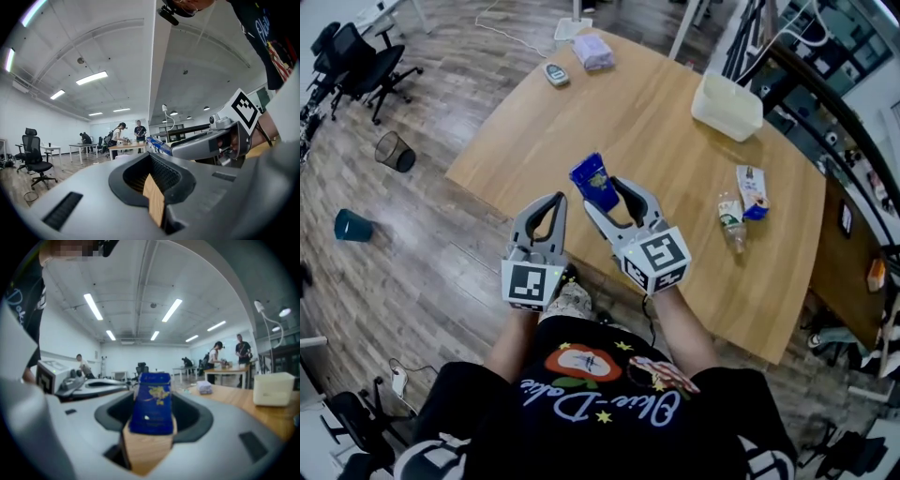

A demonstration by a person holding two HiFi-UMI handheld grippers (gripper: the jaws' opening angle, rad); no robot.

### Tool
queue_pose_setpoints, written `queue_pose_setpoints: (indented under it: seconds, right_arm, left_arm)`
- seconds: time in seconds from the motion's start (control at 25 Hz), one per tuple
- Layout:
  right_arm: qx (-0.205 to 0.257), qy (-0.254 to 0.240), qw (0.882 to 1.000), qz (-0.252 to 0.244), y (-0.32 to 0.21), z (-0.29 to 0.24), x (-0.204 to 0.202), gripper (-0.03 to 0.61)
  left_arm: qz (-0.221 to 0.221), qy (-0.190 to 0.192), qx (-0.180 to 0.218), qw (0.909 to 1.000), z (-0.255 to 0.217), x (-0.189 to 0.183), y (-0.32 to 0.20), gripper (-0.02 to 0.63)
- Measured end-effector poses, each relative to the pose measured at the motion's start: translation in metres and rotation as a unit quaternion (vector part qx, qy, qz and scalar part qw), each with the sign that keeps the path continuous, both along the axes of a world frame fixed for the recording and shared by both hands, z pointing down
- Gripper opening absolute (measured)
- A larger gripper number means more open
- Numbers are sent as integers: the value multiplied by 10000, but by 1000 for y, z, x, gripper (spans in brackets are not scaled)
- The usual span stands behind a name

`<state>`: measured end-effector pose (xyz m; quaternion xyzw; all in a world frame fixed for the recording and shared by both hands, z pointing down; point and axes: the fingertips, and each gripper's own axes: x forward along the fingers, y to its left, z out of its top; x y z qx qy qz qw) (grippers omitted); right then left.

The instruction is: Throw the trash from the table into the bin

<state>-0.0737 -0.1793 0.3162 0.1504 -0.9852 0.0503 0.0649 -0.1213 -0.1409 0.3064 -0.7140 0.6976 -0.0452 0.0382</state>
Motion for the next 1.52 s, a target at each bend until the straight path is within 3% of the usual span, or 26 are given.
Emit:
queue_pose_setpoints:
  seconds: [0.44,0.8,1.0,1.16,1.52]
  right_arm:
    - [17,-374,9974,-619,67,-14,6,262]
    - [120,-526,9929,-1059,106,-22,6,262]
    - [-19,-653,9886,-1354,121,-20,6,262]
    - [-140,-672,9846,-1609,130,-10,-1,262]
    - [-238,-765,9759,-2030,162,-8,-29,262]
  left_arm:
    - [-868,-122,49,9961,-5,-7,84,11]
    - [-1224,-54,108,9924,-3,1,125,11]
    - [-1472,174,67,9889,1,2,142,11]
    - [-1556,44,-72,9878,7,4,157,11]
    - [-1999,306,-127,9793,15,-34,186,11]
